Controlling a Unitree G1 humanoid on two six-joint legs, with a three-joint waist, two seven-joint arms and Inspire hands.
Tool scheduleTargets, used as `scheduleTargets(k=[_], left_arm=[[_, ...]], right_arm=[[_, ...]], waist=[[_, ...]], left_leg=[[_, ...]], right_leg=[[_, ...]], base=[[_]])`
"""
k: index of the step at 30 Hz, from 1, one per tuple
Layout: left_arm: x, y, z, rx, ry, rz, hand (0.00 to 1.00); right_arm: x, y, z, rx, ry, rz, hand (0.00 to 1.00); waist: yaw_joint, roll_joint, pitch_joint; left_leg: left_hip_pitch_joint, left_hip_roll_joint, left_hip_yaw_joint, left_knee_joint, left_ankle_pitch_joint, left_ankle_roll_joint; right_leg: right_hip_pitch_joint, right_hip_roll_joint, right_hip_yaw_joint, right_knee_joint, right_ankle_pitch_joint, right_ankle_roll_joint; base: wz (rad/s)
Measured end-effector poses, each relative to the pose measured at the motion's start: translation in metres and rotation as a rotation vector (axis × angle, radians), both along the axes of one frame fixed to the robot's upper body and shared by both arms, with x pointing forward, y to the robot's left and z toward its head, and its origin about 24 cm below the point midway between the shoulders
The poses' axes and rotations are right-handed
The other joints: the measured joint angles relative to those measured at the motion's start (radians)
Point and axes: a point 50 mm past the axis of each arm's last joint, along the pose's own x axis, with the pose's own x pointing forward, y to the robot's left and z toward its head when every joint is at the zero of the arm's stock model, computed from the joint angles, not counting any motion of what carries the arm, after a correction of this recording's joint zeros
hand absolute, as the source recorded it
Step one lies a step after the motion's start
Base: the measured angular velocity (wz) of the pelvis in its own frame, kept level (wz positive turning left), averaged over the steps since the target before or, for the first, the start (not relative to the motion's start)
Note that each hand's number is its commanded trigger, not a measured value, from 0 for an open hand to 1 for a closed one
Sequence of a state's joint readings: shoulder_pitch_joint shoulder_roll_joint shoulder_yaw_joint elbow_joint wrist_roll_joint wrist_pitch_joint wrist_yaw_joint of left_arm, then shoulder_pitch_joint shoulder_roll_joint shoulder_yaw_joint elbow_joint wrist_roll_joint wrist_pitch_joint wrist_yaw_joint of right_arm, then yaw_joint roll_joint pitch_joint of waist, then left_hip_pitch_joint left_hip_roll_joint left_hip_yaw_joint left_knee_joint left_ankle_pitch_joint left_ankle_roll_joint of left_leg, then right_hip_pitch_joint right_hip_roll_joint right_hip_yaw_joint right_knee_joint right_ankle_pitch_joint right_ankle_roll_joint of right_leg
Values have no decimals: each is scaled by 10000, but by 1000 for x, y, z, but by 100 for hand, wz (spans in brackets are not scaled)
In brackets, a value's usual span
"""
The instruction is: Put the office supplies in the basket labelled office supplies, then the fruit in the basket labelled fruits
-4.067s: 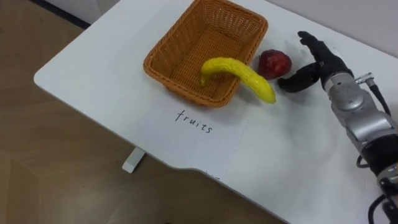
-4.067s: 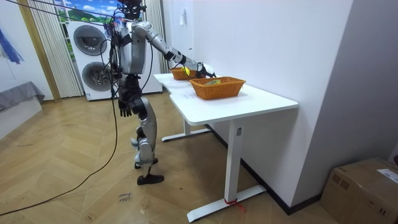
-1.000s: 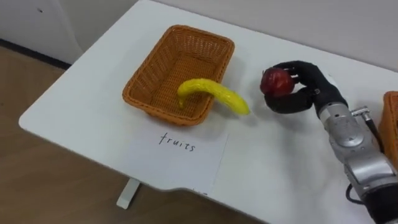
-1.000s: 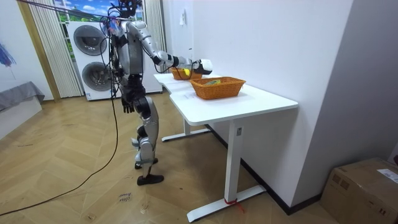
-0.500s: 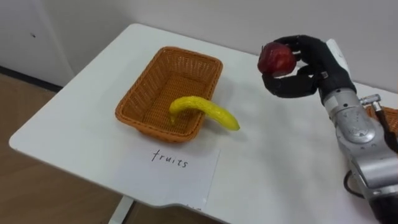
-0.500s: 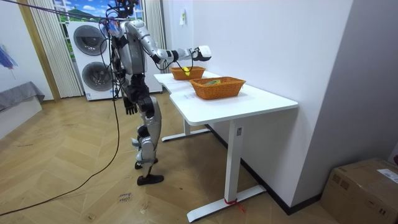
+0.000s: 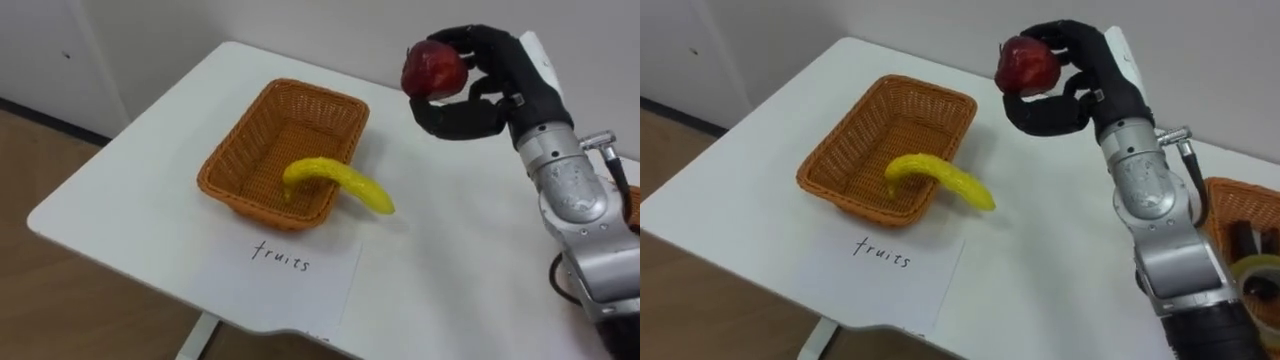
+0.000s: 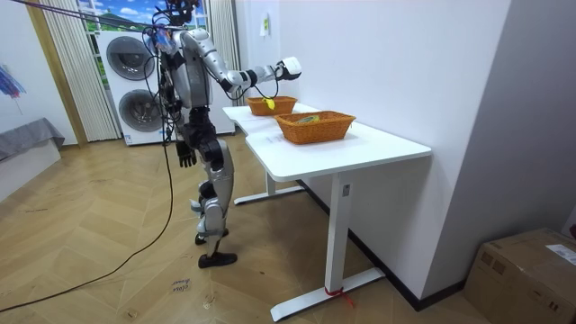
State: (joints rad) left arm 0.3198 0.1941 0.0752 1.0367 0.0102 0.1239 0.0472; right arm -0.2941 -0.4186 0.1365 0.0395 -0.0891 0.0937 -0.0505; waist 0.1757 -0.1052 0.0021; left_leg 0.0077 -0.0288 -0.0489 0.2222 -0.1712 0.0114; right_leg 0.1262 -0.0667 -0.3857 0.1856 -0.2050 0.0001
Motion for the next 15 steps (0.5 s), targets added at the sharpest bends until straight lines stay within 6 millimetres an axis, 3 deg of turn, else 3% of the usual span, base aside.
scheduleTargets(k=[8, 15], left_arm=[[5, 1, 1, -45, -173, -96, 0], [0, 0, 1, -265, 94, -24, 0]], right_arm=[[-2, 22, -19, -731, 1222, 1113, 100], [-2, 22, -22, -1223, 1600, 1368, 100]], waist=[[597, -253, 106], [1018, -254, 108]], left_leg=[[-87, -84, -380, 126, -23, 23], [-224, -202, -644, 347, -106, 130]], right_leg=[[116, -36, -329, 17, -44, 61], [162, -157, -534, 121, -95, 148]], base=[[14], [11]])
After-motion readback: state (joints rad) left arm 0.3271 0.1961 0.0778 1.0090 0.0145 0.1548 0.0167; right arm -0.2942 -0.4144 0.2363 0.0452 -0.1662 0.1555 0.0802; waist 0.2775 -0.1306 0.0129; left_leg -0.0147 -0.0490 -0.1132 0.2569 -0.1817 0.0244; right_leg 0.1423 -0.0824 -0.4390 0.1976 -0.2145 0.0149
